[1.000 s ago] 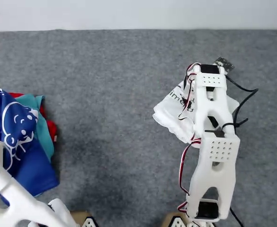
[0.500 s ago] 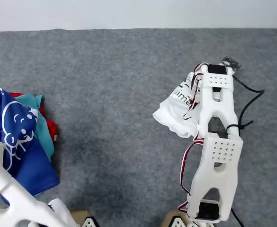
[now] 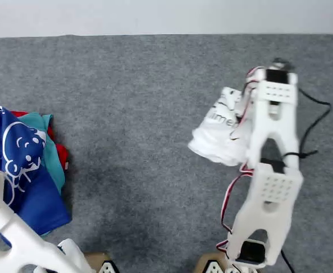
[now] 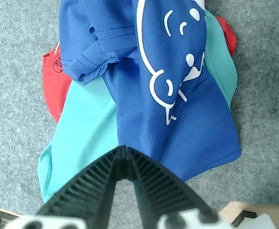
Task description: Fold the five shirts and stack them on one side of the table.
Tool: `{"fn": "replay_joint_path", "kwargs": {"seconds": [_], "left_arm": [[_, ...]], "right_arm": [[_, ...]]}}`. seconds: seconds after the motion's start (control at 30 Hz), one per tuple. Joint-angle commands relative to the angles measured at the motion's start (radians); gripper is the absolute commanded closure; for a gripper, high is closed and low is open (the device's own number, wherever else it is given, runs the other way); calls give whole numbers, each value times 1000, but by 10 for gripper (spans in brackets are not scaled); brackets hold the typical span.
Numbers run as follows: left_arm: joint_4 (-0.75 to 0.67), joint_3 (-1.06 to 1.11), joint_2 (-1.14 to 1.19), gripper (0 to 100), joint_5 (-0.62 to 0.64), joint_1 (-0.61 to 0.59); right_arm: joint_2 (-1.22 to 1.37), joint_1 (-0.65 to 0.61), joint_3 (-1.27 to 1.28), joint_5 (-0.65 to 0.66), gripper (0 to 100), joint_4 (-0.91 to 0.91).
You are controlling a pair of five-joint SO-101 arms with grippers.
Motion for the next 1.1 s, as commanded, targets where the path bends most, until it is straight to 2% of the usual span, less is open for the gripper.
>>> {"fn": "replay_joint_path", "kwargs": {"seconds": [0.0,0.27,0.5,0.8,0.87,1.07], "left_arm": [[-20,-2,-14,994,-9,0],[-20,-2,-14,994,-9,2],[-20,-2,-15,994,-6,5],[-20,-2,-15,994,-6,5],[-20,-2,-15,994,-6,5],[-20,-2,-15,994,-6,5]], "right_arm": [[-125,104,-23,167,990,38],[-130,384,-21,559,990,8],[-107,538,-17,776,990,-110],[-30,558,-21,789,965,-136],[-48,561,-21,783,890,-133],[-170,576,-23,624,624,-44]]}}
